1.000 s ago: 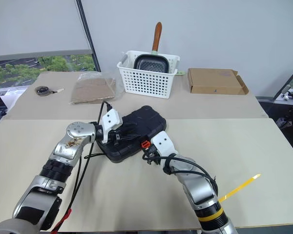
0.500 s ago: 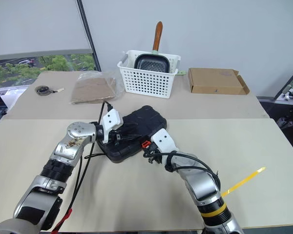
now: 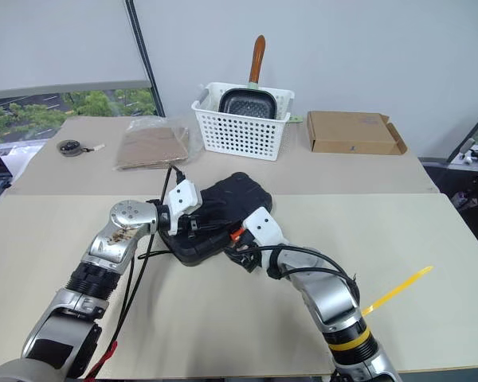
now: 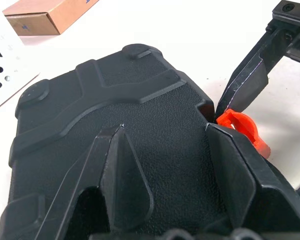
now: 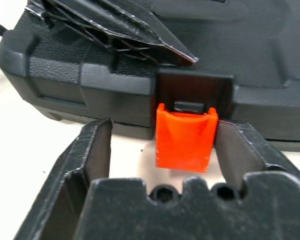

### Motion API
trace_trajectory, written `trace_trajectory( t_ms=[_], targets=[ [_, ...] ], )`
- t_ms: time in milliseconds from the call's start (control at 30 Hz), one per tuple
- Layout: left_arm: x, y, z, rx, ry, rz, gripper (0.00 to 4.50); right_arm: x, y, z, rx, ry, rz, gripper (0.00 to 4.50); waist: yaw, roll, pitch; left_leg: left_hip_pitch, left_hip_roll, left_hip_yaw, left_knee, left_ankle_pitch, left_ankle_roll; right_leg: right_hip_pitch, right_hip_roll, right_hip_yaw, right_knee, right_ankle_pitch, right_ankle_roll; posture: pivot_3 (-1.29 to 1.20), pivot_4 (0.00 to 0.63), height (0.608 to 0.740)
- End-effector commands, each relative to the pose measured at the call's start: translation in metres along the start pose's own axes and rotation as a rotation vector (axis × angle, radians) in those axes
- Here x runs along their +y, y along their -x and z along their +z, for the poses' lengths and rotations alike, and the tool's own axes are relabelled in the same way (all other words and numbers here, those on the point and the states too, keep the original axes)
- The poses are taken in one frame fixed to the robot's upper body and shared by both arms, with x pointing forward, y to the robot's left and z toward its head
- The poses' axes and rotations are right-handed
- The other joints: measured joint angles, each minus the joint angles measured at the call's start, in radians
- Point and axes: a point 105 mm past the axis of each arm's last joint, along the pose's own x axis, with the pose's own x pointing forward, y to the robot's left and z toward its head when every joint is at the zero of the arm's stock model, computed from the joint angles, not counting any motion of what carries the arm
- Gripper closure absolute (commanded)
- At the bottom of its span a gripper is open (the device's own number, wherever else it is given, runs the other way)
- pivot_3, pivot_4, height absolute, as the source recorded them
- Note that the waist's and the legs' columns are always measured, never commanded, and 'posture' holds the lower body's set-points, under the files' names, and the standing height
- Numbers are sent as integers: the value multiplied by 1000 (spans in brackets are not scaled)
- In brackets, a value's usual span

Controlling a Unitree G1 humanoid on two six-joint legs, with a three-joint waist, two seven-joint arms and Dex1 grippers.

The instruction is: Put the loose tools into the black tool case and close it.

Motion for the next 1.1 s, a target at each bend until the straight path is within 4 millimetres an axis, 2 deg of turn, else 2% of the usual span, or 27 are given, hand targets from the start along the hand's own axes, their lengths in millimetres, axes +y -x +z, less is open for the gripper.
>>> trace_trajectory(
  t_ms=[33,200,733,1100],
  targets=[
    [-56,-11,-71,243,140,-181,1648,-3,3,16,-67,25,-40,1085,0,0,0,0,0,0,0,0,0,0,0,0,0,0,0,0,150,700],
    [-55,-10,-70,245,139,-180,1648,-8,-1,7,-55,21,-91,1085,-1,0,-1,0,0,0,0,0,1,1,0,0,0,0,0,0,150,700],
    [-57,-9,-72,250,143,-191,1648,-17,8,5,-69,-38,-155,1085,2,1,-2,1,0,0,0,0,0,1,0,0,0,0,0,0,150,700],
    [-60,-10,-72,248,149,-192,1648,-26,14,6,-67,11,-214,1085,9,2,-2,0,0,-1,0,-1,0,1,0,0,-1,0,0,0,150,700]
  ],
)
